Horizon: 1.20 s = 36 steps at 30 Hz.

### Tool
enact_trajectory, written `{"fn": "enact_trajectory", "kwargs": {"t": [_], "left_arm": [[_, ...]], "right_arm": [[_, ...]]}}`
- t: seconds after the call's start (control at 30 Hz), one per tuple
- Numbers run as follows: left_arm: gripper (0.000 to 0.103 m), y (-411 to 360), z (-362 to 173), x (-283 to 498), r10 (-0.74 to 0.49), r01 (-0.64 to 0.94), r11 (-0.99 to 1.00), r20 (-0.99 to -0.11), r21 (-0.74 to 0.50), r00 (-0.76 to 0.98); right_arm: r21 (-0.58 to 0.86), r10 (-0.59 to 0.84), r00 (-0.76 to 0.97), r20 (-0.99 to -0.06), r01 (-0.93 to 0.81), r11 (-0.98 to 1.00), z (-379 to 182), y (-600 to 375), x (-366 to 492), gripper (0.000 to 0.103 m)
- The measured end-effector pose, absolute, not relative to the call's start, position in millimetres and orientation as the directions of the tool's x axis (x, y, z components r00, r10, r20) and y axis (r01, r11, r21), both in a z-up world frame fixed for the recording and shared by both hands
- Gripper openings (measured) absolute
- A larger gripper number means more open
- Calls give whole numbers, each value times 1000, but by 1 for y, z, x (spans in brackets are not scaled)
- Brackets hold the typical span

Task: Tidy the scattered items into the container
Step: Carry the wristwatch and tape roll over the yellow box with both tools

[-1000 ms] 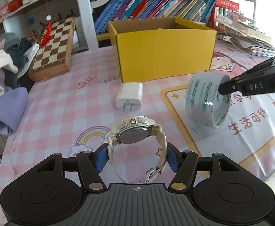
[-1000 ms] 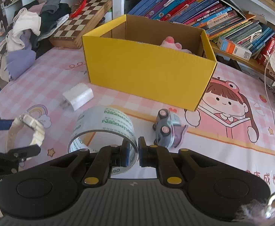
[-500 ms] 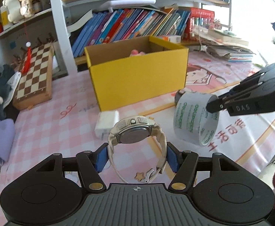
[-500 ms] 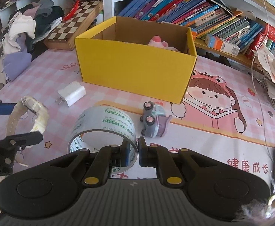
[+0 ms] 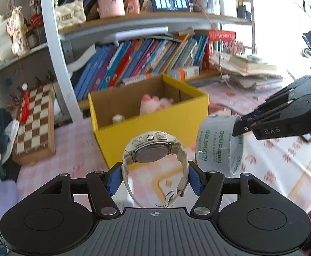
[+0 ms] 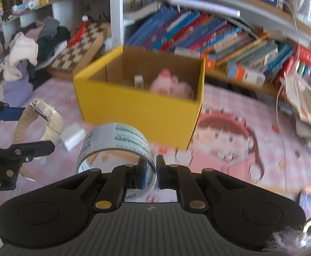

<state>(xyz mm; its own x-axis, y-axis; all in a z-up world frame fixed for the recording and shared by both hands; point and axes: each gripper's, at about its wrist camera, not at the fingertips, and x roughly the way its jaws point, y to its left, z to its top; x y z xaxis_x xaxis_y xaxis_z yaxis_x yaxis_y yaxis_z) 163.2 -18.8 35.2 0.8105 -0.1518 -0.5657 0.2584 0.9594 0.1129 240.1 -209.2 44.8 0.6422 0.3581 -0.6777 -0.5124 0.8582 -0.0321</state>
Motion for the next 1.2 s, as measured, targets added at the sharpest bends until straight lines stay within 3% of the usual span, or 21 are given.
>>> {"fn": "enact_trajectory", "kwargs": {"t": [0.3, 0.63, 0.87, 1.2], "left_arm": [[63, -21, 71, 212, -121, 224, 963, -504, 148, 855], [63, -23, 75, 273, -64, 199, 961, -543, 194, 837], [63, -25, 62, 315, -23, 179, 962, -595, 204, 804], [63, -24, 34, 356, 6, 140, 977, -674, 162, 738]], "right_arm": [[-93, 445, 682, -580, -599, 795, 105, -206, 303, 9], [-121, 503, 620, -602, -694, 710, 137, -167, 398, 9], [-158, 485, 613, -623, -706, 690, 121, -127, 455, 9], [-156, 430, 525, -735, -747, 646, 63, -70, 504, 9]]}}
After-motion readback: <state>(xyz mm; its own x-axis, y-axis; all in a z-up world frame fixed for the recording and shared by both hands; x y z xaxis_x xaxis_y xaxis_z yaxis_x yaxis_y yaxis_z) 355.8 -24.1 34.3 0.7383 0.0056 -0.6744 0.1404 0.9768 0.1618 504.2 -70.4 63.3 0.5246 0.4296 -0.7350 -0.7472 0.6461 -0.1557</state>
